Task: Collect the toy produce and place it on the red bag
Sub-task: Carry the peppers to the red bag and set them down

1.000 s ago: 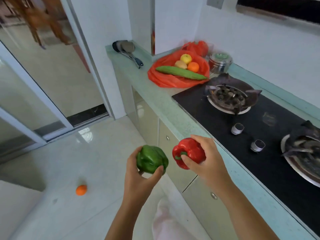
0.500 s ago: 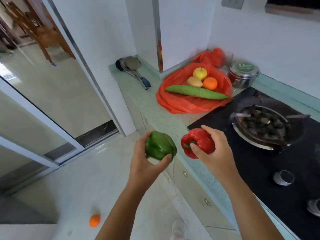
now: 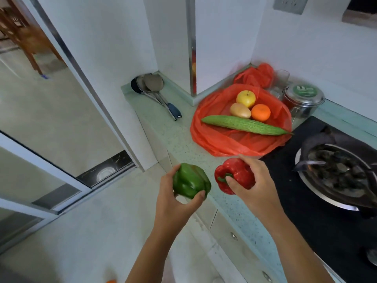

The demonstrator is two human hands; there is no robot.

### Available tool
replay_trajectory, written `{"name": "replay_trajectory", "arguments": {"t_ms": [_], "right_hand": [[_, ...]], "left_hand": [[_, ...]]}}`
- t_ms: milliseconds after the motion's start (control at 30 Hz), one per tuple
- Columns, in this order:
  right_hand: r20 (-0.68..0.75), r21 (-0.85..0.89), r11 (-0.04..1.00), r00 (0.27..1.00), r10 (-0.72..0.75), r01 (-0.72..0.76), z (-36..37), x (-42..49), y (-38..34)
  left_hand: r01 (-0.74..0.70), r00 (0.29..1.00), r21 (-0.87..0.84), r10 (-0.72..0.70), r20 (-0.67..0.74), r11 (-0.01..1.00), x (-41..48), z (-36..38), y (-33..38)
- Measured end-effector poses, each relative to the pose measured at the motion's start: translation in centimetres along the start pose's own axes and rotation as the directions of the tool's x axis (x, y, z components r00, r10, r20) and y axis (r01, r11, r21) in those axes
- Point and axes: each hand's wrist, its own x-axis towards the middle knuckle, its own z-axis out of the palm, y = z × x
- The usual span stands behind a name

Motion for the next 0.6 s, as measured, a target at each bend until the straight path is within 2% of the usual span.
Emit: {"name": "replay_trajectory", "arguments": {"t_ms": [333,600], "right_hand": [[-0.122,-0.087,0.992,0.989,0.082,-0.093,10.6,7.2,-5.5],[-0.241,-0.146,0.979,0.965,0.101,-0.139,14.2,11.7,-8.1]], "left_hand": [[-0.044,0.992,-0.044,0.048,0.119,0.998,12.6,-9.5,-4.1],[-0.062,0.976,-0.061,0.073,0.206,0.996,19.9,-12.5,-6.2]]}}
